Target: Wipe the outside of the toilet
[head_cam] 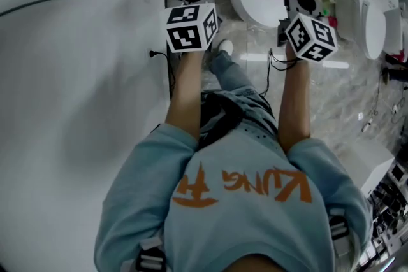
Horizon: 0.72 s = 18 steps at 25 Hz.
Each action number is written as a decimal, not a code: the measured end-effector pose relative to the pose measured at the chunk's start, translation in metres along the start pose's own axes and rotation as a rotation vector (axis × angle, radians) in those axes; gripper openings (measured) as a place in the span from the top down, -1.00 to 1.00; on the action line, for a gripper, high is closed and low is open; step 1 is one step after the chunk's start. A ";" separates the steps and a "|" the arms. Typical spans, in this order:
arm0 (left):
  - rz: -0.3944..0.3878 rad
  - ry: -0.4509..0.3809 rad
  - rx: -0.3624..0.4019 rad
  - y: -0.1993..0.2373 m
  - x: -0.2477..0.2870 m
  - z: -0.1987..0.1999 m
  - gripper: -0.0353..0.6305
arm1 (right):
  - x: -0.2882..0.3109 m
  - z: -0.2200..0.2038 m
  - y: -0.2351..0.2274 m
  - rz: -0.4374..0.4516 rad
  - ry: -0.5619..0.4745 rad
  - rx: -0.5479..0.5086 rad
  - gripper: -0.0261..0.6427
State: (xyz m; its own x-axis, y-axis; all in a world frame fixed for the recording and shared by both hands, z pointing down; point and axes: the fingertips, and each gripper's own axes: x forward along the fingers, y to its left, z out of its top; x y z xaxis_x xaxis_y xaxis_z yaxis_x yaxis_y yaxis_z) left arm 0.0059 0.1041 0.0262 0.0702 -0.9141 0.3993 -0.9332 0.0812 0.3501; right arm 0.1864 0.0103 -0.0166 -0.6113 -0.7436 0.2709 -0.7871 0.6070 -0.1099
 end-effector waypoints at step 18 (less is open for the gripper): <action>0.073 0.020 -0.003 0.013 0.067 0.023 0.91 | 0.074 0.003 -0.039 0.064 0.036 0.024 0.69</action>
State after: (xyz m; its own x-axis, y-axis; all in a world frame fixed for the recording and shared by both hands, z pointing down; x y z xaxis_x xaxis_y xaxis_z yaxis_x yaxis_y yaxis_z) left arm -0.0102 0.0345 0.0379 0.0086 -0.8978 0.4404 -0.9348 0.1491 0.3223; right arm 0.1719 -0.0689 0.0052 -0.6571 -0.6930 0.2968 -0.7488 0.6454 -0.1508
